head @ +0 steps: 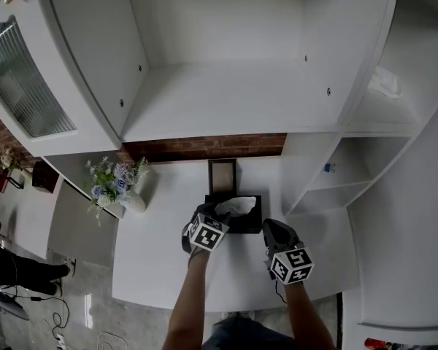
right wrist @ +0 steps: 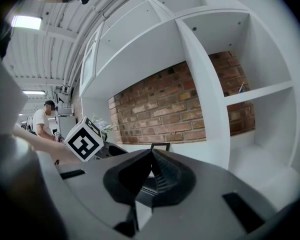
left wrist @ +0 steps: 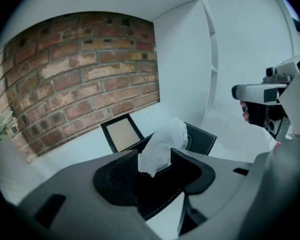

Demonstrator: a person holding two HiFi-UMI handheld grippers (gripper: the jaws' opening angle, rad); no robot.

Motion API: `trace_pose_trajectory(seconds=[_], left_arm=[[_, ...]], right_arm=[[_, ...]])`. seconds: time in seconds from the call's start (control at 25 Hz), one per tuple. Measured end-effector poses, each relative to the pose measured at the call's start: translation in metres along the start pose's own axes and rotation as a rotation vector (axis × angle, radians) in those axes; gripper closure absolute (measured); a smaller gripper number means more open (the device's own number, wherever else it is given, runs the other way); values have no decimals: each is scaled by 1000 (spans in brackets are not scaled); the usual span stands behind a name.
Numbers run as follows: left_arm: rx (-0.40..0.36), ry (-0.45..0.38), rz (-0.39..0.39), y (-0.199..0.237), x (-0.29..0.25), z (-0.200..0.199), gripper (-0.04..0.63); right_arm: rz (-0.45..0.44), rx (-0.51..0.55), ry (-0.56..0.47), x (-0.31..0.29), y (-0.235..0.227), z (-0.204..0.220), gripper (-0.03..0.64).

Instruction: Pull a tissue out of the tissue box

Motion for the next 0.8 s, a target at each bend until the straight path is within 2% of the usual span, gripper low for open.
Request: trace_pose_trajectory(seconds=[0.12,0.24,0.32,0.6,0.68,0.8], left_arm=[[-2,9,-2,-3,-2,1,425],[-6,23,-16,-4,-3,2,500],[-13,32,-31,-4,-4,3,526],[0,35,-32,-2,-4,9,518],[-22,32,-45,-4,-4,8,562],[-44,34,-63,-7,-4,7,581]], right_arm=[[6,-1,0,1,-2,0,617],[10,-4,0,2,-3,0,618],[11,-4,1,2,-3,1,617],[13,-8,6,2,-3,3,617],[14,-10,5,2,-4,3,617],[18,-16,4,3,-5,3,617]])
Point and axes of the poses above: the fingertips, and each gripper's own axes: x backward along the fingers, y to its left, z out of its underside, the point moved 10 cm from there along x, backward along the fingers, and after that the axes turned 3 degrees about y, right-handed, at the moved point
